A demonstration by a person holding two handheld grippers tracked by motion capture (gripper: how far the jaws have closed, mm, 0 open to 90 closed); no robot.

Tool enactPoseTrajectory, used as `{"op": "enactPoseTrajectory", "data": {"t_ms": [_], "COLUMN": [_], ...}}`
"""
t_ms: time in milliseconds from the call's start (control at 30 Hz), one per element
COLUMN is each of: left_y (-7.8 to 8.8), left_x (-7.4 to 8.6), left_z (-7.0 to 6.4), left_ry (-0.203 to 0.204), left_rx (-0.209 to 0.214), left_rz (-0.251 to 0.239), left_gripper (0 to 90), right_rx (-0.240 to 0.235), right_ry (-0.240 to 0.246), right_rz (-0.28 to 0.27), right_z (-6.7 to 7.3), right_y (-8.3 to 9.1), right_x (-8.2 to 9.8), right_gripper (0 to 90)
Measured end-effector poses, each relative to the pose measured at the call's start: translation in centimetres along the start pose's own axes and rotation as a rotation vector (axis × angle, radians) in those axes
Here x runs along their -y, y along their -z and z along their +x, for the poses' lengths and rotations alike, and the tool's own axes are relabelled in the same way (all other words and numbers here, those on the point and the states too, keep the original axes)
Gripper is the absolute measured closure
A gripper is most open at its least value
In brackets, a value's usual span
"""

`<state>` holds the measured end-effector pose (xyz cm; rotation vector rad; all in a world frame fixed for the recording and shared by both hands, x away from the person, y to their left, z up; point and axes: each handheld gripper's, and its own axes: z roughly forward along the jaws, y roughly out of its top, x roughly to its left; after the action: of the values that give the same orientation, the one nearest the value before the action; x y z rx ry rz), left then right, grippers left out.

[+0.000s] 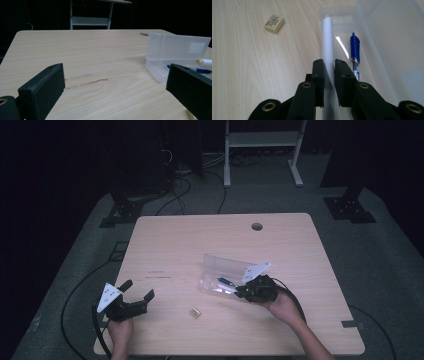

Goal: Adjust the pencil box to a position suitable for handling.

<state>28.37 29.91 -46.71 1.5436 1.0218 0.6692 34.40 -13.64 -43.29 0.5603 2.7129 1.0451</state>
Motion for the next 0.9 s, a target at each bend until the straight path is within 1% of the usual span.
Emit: {"op": "enactPoseTrajectory", "data": {"t_ms": [300,467,567,600,633,767,867,900], "left_y": [0.0,0.0,-0.1,-0.1,-0.2,0.0,0.0,0.0], "left_x": [0.0,0.0,0.0,0.0,0.0,0.0,0.0,0.0], "left_z": [-0.1,-0.2,0.0,0.0,0.0,-0.1,0.0,0.0], "left_ry": [0.001,-0.004,0.001,-0.001,-0.003,-0.004,-0.005,-0.002], "left_rx": [0.004,0.005,0.004,0.004,0.004,0.007,0.006,0.005], "left_rz": [-0.001,0.0,0.004,0.003,0.003,-0.002,-0.002,-0.002], "left_gripper": [1.1,1.1,1.1,1.1,1.1,1.1,1.1,1.1], "right_rx": [0.009,0.007,0.004,0.005,0.006,0.01,0.011,0.01], "right_ry": [0.017,0.007,-0.003,0.004,0.0,-0.004,0.002,-0.005], "right_rz": [0.009,0.022,0.026,0.029,0.036,0.036,0.034,0.033], "right_z": [-0.5,-1.0,-1.3,-1.4,-1.5,-1.7,-1.8,-1.8], "right_y": [-0.2,-0.6,-1.0,-1.1,-1.1,-1.3,-1.3,-1.4], "right_x": [-1.7,-1.9,-1.9,-1.8,-1.9,-2.1,-2.2,-2.2], "right_gripper": [78.2,78.2,78.2,78.2,78.2,78.2,78.2,78.2]}}
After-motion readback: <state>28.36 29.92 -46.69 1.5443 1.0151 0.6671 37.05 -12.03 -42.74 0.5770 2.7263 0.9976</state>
